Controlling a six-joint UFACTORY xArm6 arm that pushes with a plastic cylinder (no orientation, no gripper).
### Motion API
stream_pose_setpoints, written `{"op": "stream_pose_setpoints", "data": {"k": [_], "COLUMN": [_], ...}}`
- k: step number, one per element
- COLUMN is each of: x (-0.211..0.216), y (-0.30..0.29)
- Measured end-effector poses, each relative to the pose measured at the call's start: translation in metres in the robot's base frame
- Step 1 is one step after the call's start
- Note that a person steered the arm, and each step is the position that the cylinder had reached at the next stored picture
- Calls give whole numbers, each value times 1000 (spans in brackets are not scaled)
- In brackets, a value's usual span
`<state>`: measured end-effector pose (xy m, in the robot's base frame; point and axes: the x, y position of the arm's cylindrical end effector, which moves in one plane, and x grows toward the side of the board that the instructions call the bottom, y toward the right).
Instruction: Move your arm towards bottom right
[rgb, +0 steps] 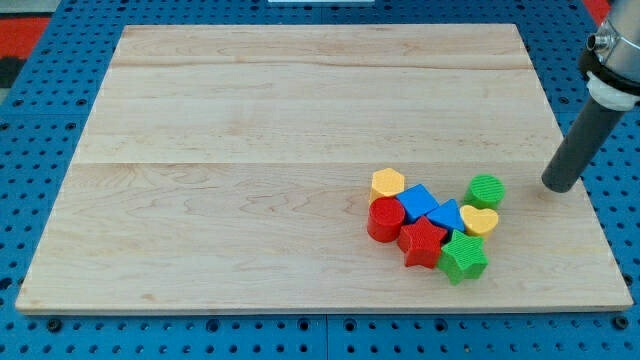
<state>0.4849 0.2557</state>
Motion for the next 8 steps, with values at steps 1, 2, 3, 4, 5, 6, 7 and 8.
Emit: {"op": "stream_pose_setpoints", "data": {"k": [1,2,3,4,5,6,7,8], "x": [15,33,3,-20,-15,4,14,17], "y": [-8,-12,-12,-12,11,11,0,-26]}}
